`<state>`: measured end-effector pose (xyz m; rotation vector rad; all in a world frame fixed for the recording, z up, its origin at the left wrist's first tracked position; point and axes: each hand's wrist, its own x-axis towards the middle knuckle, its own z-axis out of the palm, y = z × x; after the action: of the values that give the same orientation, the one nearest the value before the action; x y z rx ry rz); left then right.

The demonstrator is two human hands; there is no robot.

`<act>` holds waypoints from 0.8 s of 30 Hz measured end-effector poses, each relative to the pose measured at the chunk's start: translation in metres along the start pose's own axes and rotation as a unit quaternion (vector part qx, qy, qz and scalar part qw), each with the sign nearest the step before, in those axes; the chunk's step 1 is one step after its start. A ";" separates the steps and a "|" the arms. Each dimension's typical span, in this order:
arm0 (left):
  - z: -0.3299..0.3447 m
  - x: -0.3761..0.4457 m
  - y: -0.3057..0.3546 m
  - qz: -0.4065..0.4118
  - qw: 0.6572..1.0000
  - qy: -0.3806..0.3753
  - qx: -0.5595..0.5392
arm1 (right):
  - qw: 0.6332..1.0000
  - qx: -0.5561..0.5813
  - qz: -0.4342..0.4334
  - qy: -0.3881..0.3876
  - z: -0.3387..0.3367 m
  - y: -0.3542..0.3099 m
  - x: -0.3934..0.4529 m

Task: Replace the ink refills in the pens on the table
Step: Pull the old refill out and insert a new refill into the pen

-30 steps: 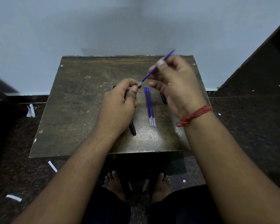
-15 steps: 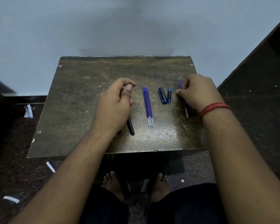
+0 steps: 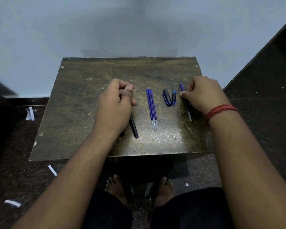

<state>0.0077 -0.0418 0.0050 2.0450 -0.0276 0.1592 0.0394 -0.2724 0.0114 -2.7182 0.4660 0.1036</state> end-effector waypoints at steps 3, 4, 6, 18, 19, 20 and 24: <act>-0.001 0.000 0.000 0.004 1.000 0.005 -0.003 | 1.000 0.003 -0.003 -0.005 -0.001 0.000 0.000; -0.001 0.000 0.001 0.005 1.000 0.008 -0.008 | 1.000 0.003 -0.003 -0.007 -0.002 0.000 0.000; -0.002 0.000 0.000 0.007 1.000 0.009 -0.014 | 1.000 0.006 -0.001 -0.017 -0.003 -0.001 -0.001; -0.002 0.000 -0.001 0.004 1.000 -0.010 -0.016 | 1.000 0.022 0.000 -0.019 -0.009 -0.002 -0.004; -0.002 0.000 -0.002 0.005 1.000 -0.009 -0.015 | 1.000 0.024 -0.003 -0.006 -0.011 -0.003 -0.005; -0.002 0.000 -0.001 0.006 1.000 -0.009 -0.014 | 0.999 0.028 -0.010 0.013 -0.014 -0.005 -0.007; -0.003 0.000 -0.001 0.010 1.000 -0.006 -0.011 | 0.995 0.055 -0.057 0.054 -0.019 -0.025 -0.018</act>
<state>0.0078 -0.0386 0.0054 2.0249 -0.0558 0.1585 0.0305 -0.2527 0.0404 -2.6430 0.3358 -0.0984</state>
